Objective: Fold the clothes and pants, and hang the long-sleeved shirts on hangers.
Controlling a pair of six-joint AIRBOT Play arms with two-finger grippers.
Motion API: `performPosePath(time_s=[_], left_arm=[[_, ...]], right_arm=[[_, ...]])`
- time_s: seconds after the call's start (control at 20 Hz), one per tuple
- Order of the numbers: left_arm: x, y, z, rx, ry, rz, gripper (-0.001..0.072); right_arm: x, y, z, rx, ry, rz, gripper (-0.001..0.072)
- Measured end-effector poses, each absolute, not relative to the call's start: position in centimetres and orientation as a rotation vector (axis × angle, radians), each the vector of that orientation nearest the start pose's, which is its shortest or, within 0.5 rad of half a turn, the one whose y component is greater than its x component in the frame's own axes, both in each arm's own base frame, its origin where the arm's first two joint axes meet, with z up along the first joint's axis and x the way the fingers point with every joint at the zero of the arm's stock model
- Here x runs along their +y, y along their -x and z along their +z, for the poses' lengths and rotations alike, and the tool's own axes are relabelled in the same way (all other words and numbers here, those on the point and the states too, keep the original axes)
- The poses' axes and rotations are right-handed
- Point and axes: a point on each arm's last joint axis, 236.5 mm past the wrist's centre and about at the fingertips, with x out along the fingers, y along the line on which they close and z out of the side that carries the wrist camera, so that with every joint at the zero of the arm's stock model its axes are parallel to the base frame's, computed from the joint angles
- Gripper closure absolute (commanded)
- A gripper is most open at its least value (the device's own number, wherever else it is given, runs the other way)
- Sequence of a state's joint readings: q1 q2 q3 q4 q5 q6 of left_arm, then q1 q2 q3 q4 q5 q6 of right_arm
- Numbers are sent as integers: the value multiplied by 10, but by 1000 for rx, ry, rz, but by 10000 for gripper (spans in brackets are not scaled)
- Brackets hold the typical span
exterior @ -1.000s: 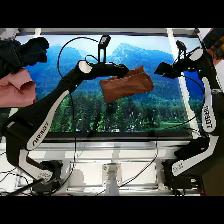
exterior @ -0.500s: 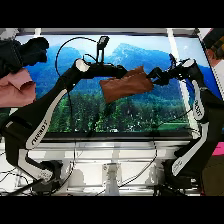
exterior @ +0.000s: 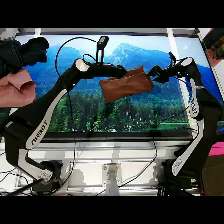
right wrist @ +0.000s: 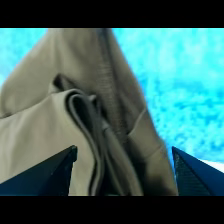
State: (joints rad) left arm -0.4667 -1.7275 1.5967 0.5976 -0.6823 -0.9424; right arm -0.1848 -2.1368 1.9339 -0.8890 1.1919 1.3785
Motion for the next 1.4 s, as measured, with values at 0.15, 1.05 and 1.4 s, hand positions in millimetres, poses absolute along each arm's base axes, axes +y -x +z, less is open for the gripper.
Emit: performPosePath(time_s=[0.15, 1.05, 1.4], left_arm=[[-379, -479, 86, 691, 221, -919, 193], [-379, -479, 86, 691, 221, -919, 193], [-379, -479, 86, 691, 221, -919, 194]], right_arm=[[32, -571, -93, 1242, -576, 300, 1], [104, -529, -111, 1418, -580, 516, 94], [148, -525, -128, 1421, -361, 533, 694]])
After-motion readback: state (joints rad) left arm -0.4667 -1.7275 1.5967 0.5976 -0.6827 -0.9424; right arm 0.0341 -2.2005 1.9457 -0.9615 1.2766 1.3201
